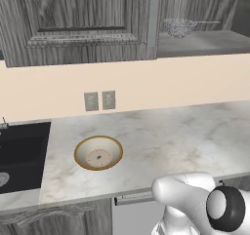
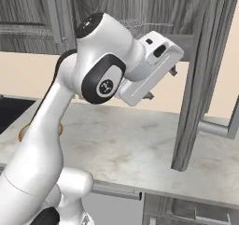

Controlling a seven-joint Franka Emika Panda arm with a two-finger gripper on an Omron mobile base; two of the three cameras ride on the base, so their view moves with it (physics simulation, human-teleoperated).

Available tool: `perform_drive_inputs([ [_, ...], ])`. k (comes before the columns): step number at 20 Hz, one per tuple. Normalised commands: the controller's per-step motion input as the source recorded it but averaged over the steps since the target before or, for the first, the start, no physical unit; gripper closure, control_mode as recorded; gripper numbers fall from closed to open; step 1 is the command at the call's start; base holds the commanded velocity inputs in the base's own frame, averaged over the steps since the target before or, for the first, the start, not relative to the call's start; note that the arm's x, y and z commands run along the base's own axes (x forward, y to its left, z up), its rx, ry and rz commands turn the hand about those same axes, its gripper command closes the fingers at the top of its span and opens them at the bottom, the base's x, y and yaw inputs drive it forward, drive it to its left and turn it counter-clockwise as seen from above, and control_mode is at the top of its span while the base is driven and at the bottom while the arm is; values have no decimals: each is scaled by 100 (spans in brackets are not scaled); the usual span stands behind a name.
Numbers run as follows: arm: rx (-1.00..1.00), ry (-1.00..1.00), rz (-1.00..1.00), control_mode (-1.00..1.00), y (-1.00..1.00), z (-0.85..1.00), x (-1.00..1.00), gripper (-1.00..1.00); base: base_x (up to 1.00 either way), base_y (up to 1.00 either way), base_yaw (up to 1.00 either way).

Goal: Open the cabinet and setup a tea strainer by placing it in the bowl upright.

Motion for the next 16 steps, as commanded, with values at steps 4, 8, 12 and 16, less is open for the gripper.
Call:
perform_drive_inputs([
  [4,10,0,32,-100,69,-6,51,-100,0,0,0],
  [8,11,-10,4,-100,90,48,69,-100,0,0,0],
  [12,7,-13,1,-100,52,81,39,-100,0,0,0],
  [16,12,0,0,-100,32,51,39,-100,0,0,0],
])
